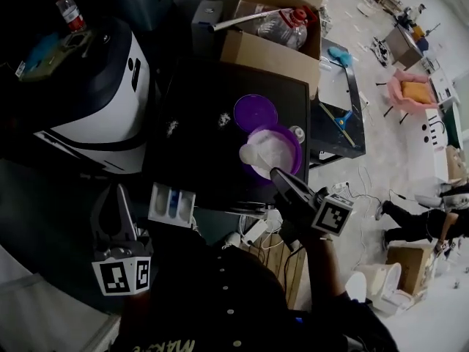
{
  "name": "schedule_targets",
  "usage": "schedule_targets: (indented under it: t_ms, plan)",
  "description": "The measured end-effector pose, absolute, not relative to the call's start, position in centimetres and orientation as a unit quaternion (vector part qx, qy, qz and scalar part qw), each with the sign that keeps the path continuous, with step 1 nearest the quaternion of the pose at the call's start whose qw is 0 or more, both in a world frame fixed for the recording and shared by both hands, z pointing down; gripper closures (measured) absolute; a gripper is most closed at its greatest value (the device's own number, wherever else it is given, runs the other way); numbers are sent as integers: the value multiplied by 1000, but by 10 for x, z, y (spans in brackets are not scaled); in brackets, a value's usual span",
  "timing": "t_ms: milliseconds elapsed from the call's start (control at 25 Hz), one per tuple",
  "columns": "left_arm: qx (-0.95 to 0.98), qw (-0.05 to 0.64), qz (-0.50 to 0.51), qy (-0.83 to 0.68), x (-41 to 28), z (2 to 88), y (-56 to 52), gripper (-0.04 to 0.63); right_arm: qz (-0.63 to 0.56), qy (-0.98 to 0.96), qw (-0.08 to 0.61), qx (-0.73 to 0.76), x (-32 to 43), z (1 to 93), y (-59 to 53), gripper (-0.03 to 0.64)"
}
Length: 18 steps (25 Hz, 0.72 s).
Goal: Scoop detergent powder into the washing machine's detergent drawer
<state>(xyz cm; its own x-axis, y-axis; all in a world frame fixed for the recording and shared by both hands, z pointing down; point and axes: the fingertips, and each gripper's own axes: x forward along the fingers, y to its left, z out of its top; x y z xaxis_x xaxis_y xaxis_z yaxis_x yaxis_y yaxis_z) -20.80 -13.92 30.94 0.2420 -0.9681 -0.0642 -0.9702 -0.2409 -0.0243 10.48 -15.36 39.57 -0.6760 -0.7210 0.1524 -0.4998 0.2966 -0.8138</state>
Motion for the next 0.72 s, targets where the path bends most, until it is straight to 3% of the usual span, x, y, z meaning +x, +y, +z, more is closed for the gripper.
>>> schedule_targets:
  t_ms: [720]
  plan:
    - [-682,14,7,731,-300,323,-60,580,-492,845,25,-207,-56,418,-142,586]
